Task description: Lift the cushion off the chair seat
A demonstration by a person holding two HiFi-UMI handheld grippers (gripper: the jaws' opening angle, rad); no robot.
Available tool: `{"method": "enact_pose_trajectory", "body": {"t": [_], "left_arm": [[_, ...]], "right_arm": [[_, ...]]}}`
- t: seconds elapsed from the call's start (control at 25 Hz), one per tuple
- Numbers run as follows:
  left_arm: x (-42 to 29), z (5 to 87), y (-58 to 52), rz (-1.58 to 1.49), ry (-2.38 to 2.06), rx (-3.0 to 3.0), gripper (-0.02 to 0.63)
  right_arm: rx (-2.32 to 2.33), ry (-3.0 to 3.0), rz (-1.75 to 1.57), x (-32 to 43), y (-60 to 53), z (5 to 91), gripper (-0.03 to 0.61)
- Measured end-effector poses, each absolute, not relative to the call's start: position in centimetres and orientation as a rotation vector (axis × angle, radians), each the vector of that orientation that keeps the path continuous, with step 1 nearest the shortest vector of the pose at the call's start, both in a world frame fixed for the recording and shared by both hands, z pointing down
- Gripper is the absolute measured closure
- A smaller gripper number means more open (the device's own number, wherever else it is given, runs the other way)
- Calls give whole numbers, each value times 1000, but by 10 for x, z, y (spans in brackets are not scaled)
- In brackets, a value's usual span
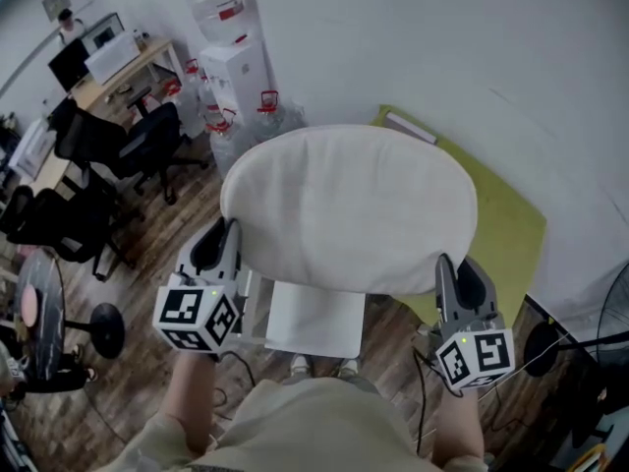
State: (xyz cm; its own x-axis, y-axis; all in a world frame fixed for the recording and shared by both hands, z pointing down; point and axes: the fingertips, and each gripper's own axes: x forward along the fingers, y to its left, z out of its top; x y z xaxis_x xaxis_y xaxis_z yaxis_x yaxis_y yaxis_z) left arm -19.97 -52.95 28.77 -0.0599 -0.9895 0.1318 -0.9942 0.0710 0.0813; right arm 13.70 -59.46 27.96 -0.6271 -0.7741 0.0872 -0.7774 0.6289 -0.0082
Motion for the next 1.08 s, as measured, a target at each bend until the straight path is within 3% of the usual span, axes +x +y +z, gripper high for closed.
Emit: {"method": "enact_pose_trajectory", "body": {"t": [1.08], "left_arm": [[-197, 268, -507, 41, -2241, 2025, 541]], "right_arm": [[1306, -2792, 64, 136, -592, 281, 485]]}}
